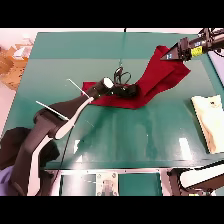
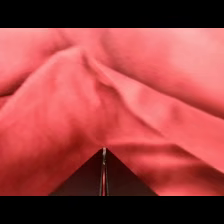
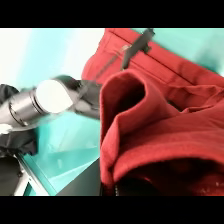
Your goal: Fold the shirts.
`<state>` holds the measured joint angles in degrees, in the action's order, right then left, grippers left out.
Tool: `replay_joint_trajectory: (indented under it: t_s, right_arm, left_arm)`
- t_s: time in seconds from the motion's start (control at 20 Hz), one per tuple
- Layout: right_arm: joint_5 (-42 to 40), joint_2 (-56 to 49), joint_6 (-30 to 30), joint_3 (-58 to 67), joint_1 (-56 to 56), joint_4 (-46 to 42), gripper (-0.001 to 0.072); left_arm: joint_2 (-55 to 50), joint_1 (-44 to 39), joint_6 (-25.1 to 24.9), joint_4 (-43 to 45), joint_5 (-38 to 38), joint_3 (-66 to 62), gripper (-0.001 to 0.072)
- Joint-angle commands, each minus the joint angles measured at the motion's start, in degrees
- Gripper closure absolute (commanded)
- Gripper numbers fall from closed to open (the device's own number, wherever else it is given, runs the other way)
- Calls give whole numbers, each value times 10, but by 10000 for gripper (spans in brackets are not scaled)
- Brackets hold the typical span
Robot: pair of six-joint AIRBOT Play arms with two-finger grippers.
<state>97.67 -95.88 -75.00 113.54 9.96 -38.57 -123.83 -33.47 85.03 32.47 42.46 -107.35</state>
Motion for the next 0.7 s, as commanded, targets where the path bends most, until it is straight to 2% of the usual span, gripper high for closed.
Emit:
replay_joint_trajectory:
  t_s: [0.0, 0.1, 0.2, 0.3, 0.45, 0.55, 0.6, 0.65]
  right_arm:
    - [-11, 1, -14, -1, -13, -13, 688]
    - [-24, 1, -35, -1, -26, -13, 687]
    - [-51, 1, -57, -1, -56, -13, 687]
    - [-97, 1, -73, -5, -104, -13, 687]
    - [-216, -13, -89, -33, -201, -16, 687]
    - [-317, -50, -102, -52, -283, -15, 686]
    - [-370, -78, -104, -55, -324, -14, 671]
    - [-435, -113, -103, -55, -366, -11, 621]
  left_arm:
    - [24, 68, -31, -9, 175, -31, 688]
    - [52, 130, -29, 35, 285, -60, 688]
    - [76, 192, -4, 119, 394, -96, 688]
    - [101, 249, 11, 200, 469, -104, 688]
    - [133, 319, 20, 320, 504, -104, 688]
    - [140, 355, 30, 362, 505, -104, 688]
    - [141, 371, 33, 364, 507, -104, 688]
    - [141, 384, 34, 363, 507, -104, 688]
